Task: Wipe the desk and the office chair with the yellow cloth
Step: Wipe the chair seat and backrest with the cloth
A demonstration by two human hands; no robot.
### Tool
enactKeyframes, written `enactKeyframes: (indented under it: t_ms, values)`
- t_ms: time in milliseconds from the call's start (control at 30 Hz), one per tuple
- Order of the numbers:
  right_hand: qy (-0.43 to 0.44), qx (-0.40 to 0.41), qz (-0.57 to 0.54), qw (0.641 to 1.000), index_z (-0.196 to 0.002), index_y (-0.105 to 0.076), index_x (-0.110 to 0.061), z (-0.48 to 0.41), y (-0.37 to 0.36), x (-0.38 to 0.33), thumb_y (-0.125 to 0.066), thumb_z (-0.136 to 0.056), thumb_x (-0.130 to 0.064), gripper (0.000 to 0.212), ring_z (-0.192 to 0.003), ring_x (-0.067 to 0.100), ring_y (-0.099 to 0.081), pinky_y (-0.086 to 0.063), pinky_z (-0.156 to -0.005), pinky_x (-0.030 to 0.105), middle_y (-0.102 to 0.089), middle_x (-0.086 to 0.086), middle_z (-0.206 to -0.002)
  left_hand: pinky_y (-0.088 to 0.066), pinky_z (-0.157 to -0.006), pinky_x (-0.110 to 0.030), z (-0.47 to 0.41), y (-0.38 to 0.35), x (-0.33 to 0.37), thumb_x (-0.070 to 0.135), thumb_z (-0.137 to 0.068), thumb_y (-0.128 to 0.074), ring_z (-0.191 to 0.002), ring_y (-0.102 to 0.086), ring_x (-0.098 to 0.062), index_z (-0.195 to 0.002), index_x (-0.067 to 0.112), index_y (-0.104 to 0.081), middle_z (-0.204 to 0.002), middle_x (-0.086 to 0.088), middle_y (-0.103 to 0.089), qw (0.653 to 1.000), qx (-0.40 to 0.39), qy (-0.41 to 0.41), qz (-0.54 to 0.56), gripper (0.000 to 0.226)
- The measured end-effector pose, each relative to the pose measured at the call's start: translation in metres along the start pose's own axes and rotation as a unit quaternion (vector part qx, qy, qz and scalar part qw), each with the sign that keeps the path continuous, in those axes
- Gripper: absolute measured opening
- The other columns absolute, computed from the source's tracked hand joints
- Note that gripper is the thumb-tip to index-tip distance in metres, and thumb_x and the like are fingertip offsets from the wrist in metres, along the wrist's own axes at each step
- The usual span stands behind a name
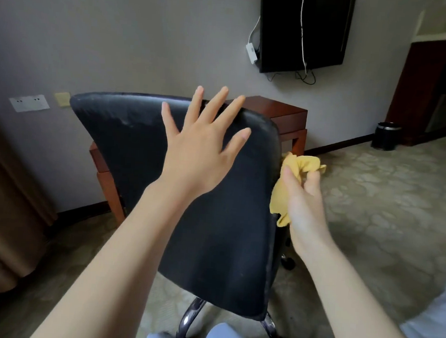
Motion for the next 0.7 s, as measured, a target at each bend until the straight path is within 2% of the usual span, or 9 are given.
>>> enactKeyframes:
  t_ms: [67,100,167,267,400,467,533,633,700]
  values:
    - [0.064,0.016,0.015,0.998,-0.132,-0.038,-0.032,0.007,-0.014,-0.001,-0.049,-0.096,-0.037,0.038,-0.088,-0.016,-0.053,-0.044,-0.064,0.007,-0.052,-0.025,-0.106,0.005,-0.112,-0.059,-0.002,0.002,-0.008,0.049,-0.099,-0.03,-0.146,-0.009,-0.014,-0.147,0.043,-0.025,-0.154,0.015,-0.026,1.0,0.005,-0.019,-0.004,0.049]
    - [0.096,0.017,0.01,0.995,-0.132,-0.037,-0.032,0.011,-0.021,-0.003,-0.049,-0.096,-0.035,0.038,-0.086,-0.021,-0.051,-0.043,-0.063,0.004,-0.05,-0.029,-0.104,0.003,-0.113,-0.058,-0.001,0.004,-0.011,0.049,-0.099,-0.03,-0.145,-0.014,-0.013,-0.145,0.044,-0.029,-0.151,0.016,-0.031,1.0,0.01,-0.025,0.008,0.046]
    - [0.163,0.008,-0.004,0.987,-0.131,-0.038,-0.032,0.015,-0.033,-0.007,-0.049,-0.096,-0.035,0.038,-0.093,-0.022,-0.049,-0.041,-0.073,0.002,-0.05,-0.03,-0.111,0.003,-0.113,-0.053,-0.002,0.007,-0.011,0.052,-0.098,-0.026,-0.143,-0.018,-0.01,-0.143,0.043,-0.035,-0.148,0.019,-0.036,0.998,0.016,-0.025,0.052,0.047]
    - [0.244,0.011,0.006,0.97,-0.119,-0.043,-0.039,0.013,-0.045,-0.017,-0.051,-0.09,-0.039,0.03,-0.102,-0.01,-0.051,-0.036,-0.082,-0.001,-0.054,-0.017,-0.117,0.008,-0.114,-0.043,-0.003,0.009,-0.011,0.052,-0.093,-0.014,-0.14,-0.021,-0.006,-0.142,0.038,-0.04,-0.145,0.02,-0.039,0.995,0.025,-0.017,0.095,0.057]
    - [0.4,0.066,0.146,0.903,-0.12,-0.055,-0.008,-0.007,-0.038,-0.016,-0.056,-0.092,-0.021,0.031,-0.11,-0.004,-0.045,-0.029,-0.094,0.0,-0.047,-0.006,-0.121,0.004,-0.118,-0.046,-0.001,0.006,-0.01,0.049,-0.095,-0.013,-0.14,-0.021,-0.007,-0.141,0.033,-0.042,-0.145,0.018,-0.04,0.993,0.038,-0.014,0.112,0.057]
    - [0.398,0.068,0.148,0.903,-0.114,-0.056,-0.011,-0.02,-0.027,-0.001,-0.055,-0.091,-0.016,0.024,-0.103,-0.01,-0.048,-0.03,-0.089,-0.002,-0.052,-0.009,-0.112,0.0,-0.117,-0.048,-0.001,0.003,-0.009,0.052,-0.093,-0.01,-0.139,-0.022,-0.007,-0.141,0.032,-0.043,-0.143,0.018,-0.041,0.992,0.046,-0.018,0.12,0.06]
    - [0.33,0.059,0.106,0.936,-0.107,-0.05,-0.029,-0.022,-0.02,0.015,-0.054,-0.093,-0.014,0.021,-0.091,-0.019,-0.051,-0.035,-0.079,-0.003,-0.053,-0.022,-0.1,-0.003,-0.116,-0.049,-0.002,0.002,-0.009,0.052,-0.091,-0.008,-0.138,-0.022,-0.006,-0.14,0.032,-0.044,-0.141,0.018,-0.042,0.989,0.054,-0.016,0.135,0.064]
    - [0.255,0.056,0.079,0.962,-0.112,-0.053,-0.014,-0.02,-0.014,0.033,-0.053,-0.095,-0.012,0.017,-0.087,-0.016,-0.056,-0.039,-0.074,0.0,-0.057,-0.023,-0.093,-0.007,-0.116,-0.048,-0.003,0.001,-0.012,0.047,-0.096,-0.011,-0.137,-0.022,-0.004,-0.14,0.032,-0.043,-0.14,0.021,-0.041,0.985,0.053,-0.018,0.165,0.056]
    - [0.273,0.06,0.073,0.957,-0.108,-0.052,-0.021,-0.017,-0.017,0.021,-0.053,-0.095,-0.014,0.015,-0.085,-0.014,-0.056,-0.039,-0.073,0.0,-0.057,-0.026,-0.088,-0.004,-0.118,-0.043,-0.002,0.002,-0.018,0.04,-0.098,-0.015,-0.139,-0.02,0.001,-0.141,0.032,-0.04,-0.142,0.023,-0.038,0.976,0.044,-0.02,0.212,0.05]
Point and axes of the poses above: each hand's wrist, its own z-axis away from the middle knuckle, its own y-axis out of the back of the hand, x = y × z, the point moved 2 cm from there along -z, towards the middle knuckle
